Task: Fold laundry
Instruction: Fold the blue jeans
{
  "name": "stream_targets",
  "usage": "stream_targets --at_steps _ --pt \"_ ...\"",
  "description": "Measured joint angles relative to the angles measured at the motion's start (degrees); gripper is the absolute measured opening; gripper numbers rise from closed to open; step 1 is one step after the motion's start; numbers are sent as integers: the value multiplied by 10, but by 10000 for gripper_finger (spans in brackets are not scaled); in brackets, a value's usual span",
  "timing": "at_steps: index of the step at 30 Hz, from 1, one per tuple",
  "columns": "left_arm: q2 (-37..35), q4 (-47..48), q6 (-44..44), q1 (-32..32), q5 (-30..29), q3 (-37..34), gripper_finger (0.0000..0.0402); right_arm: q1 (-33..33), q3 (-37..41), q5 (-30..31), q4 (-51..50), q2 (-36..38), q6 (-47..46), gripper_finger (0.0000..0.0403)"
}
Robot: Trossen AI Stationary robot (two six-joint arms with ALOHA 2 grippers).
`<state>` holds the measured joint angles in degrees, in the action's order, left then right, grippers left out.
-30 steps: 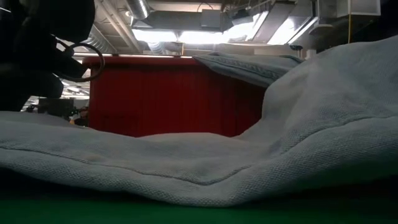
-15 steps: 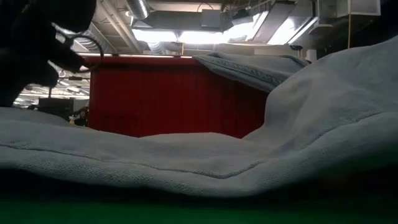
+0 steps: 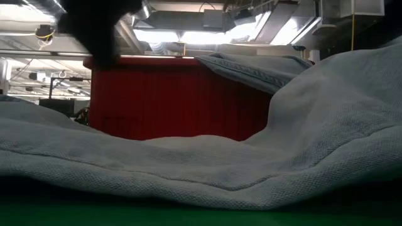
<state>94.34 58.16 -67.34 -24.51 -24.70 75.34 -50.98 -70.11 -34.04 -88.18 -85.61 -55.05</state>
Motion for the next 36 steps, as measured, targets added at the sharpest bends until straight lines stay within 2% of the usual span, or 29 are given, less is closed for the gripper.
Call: stream_targets --at_steps 4,7,14,22,27,31,36 --pt "0 -200 132 8 1 -24 119 0 0 2 0 0 0 147" --pt "3 -280 199 17 29 -49 119 0 -12 21 -3 0 0 147" --pt "3 -309 210 55 95 -132 119 0 -51 80 -6 1 0 147" --pt "3 -355 161 74 139 -240 119 0 -69 91 -19 4 -4 147" --pt "3 -386 149 74 146 -275 119 0 -70 171 -19 36 -28 147" --pt "3 -389 149 74 149 -277 119 13 -70 240 -18 91 -81 147" --pt "3 -391 150 74 150 -277 119 20 -66 401 -18 187 -182 147"
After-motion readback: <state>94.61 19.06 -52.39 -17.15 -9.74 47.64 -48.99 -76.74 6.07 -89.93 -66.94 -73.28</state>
